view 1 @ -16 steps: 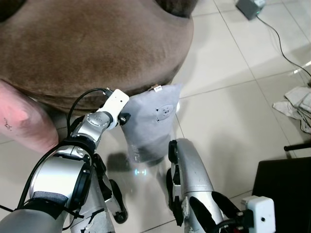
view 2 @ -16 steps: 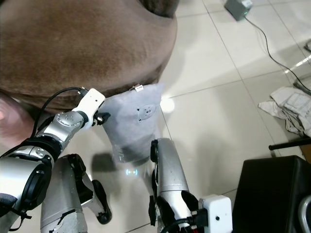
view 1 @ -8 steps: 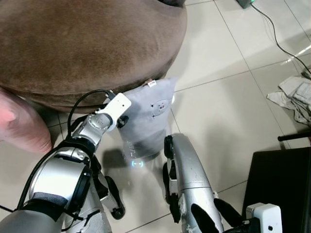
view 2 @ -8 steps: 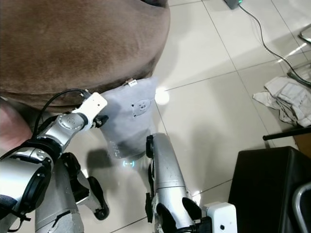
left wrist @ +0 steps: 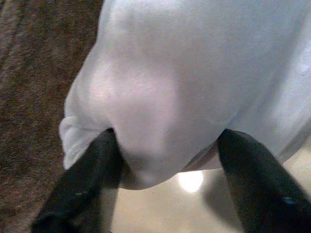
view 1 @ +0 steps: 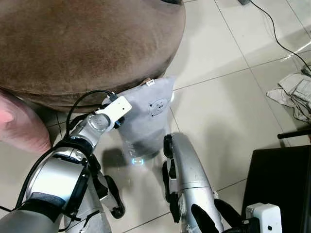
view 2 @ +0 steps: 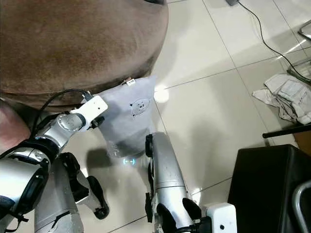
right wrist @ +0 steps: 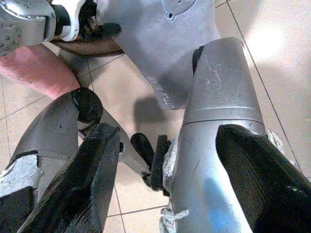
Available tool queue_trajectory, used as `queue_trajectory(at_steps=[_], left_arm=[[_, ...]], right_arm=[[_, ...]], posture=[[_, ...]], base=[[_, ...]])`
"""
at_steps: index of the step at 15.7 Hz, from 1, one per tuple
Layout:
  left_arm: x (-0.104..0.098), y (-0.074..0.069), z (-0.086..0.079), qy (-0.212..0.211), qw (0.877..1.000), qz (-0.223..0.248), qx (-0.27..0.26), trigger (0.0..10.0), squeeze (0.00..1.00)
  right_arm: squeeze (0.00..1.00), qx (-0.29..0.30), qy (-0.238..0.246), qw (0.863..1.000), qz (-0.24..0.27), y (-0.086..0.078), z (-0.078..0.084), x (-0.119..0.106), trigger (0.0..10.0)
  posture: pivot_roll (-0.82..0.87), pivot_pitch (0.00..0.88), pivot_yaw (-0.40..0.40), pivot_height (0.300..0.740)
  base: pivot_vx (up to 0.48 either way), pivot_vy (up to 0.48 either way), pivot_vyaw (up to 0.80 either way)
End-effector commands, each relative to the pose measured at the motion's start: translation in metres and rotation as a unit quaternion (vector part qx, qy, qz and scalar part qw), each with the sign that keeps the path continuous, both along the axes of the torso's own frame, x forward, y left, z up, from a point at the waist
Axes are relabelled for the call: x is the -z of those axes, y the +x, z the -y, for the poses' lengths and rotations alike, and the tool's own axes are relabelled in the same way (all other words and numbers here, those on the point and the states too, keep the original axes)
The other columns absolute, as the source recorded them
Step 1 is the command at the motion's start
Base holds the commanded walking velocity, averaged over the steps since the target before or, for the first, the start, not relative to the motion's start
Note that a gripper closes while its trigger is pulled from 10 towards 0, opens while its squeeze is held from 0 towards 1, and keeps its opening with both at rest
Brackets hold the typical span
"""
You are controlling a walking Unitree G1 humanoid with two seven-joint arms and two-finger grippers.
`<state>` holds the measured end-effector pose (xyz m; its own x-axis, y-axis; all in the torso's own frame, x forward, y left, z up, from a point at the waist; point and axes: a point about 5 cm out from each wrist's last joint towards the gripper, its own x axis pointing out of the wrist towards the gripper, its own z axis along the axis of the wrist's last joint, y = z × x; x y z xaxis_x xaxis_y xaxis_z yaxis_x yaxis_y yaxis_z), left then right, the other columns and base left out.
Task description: Move the pillow to the sofa from floor
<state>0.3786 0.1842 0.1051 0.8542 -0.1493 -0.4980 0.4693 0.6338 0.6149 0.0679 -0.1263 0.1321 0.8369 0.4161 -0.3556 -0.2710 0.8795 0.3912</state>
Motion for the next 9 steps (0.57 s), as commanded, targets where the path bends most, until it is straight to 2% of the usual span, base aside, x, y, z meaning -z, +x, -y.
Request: queue_trajectory(at_steps=[1,2,3,5,7,9], left_arm=[[0.017,-0.01,-0.001,0.008,1.0,-0.03,0.004,0.0,0.0],[0.015,-0.008,-0.003,0.012,1.0,-0.027,0.005,0.0,0.0],[0.011,-0.007,-0.006,0.027,0.999,-0.025,0.009,10.0,0.0],[0.01,-0.007,-0.011,0.051,0.998,-0.029,0.016,10.0,0.0],[0.007,-0.005,-0.011,0.096,0.995,-0.019,0.034,10.0,0.0],[0.006,-0.004,-0.009,0.107,0.993,-0.011,0.042,10.0,0.0]], right_arm=[[0.18,-0.003,-0.003,1.0,-0.021,-0.006,0.0,0.004,10.0],[0.18,-0.003,-0.003,1.0,-0.023,-0.006,0.0,0.004,10.0],[0.18,-0.003,-0.001,1.0,-0.023,-0.007,-0.001,0.005,10.0],[0.18,-0.002,0.0,1.0,-0.024,-0.007,-0.002,0.006,10.0],[0.18,-0.005,0.002,1.0,-0.027,-0.008,-0.003,0.006,10.0],[0.18,-0.005,0.002,1.0,-0.028,-0.009,-0.003,0.006,10.0]], posture=[[-0.45,0.507,-0.115,0.548],[-0.45,0.505,-0.11,0.548],[-0.44,0.507,-0.105,0.548],[-0.44,0.507,-0.104,0.548],[-0.44,0.522,-0.109,0.548],[-0.44,0.522,-0.109,0.548]], base=[[0.0,0.0,0.0],[0.0,0.0,0.0],[0.0,0.0,0.0],[0.0,0.0,0.0],[0.0,0.0,0.0],[0.0,0.0,0.0]])
